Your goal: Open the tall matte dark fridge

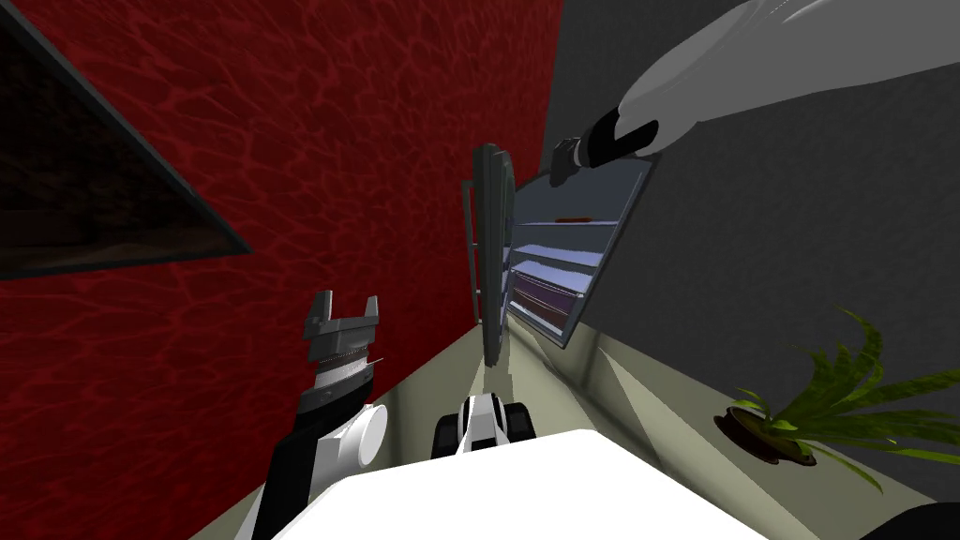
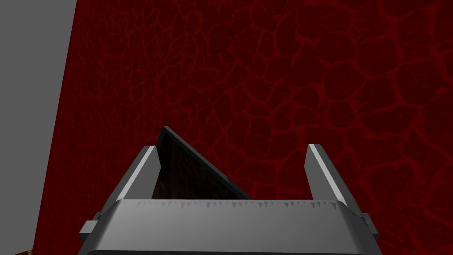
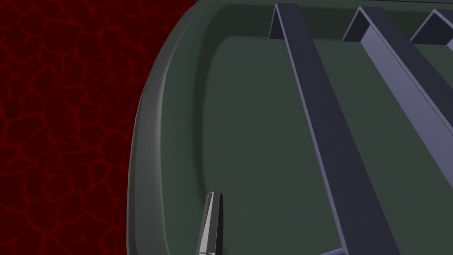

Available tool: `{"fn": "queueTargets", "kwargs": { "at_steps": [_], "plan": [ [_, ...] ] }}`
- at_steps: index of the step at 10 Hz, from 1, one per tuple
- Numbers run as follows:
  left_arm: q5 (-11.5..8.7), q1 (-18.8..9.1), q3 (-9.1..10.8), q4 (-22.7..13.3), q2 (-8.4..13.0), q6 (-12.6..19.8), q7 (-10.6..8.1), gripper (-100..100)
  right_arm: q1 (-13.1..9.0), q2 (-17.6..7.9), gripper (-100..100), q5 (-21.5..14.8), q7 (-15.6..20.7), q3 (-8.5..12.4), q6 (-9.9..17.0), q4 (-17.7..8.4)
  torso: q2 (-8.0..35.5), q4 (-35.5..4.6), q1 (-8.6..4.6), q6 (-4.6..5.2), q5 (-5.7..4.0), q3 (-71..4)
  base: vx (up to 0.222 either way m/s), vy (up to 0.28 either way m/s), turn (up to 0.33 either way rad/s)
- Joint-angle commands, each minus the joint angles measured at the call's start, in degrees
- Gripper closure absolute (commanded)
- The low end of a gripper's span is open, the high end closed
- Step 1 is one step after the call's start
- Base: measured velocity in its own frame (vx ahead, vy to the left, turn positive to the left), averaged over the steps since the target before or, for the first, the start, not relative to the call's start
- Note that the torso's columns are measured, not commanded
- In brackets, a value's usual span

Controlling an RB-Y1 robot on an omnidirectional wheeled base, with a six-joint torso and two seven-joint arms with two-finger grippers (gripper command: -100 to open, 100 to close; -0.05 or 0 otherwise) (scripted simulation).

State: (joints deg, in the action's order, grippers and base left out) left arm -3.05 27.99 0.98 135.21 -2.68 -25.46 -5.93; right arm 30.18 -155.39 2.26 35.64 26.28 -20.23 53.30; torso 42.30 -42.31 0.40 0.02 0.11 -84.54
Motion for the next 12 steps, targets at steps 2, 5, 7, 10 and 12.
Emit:
{"fn": "queueTargets", "kwargs": {
  "at_steps": [2,5,7,10,12],
  "plan": [
    [0.0,-0.01,-0.02,0.01,-0.01,0.0,0.0,0,-1.37,-0.94,-100,-0.17,-1.69,-1.47,-2.01,-1.72,-0.08,0.05,0.1,-0.07,0.09,-0.08,0.073,0.189,-0.096],
    [0.0,0.0,0.02,0.0,0.02,0.0,0.0,0,-4.69,-2.35,-100,-0.17,-3.97,-2.64,-6.35,-3.55,-0.03,0.05,-1.16,0.02,-0.41,-0.04,0.087,-0.058,-0.118],
    [0.0,0.0,0.02,0.0,0.02,0.0,0.0,0,-6.01,-2.91,-100,-0.17,-4.88,-3.11,-8.08,-4.28,0.0,0.03,-0.37,-0.04,-0.1,-0.02,0.076,-0.033,-0.073],
    [0.0,-0.01,0.01,0.0,0.01,0.0,0.0,0,-6.08,-3.07,0,-0.11,-5.04,-3.09,-8.65,-4.78,0.1,0.0,-0.25,-0.05,-0.05,0.04,0.029,-0.001,-0.025],
    [0.0,-0.01,0.01,0.0,0.01,0.0,0.0,0,-6.06,-3.08,0,-0.1,-5.04,-3.08,-8.63,-4.78,0.06,0.0,-0.43,-0.02,-0.12,0.03,0.0,0.0,0.0]
  ]
}}
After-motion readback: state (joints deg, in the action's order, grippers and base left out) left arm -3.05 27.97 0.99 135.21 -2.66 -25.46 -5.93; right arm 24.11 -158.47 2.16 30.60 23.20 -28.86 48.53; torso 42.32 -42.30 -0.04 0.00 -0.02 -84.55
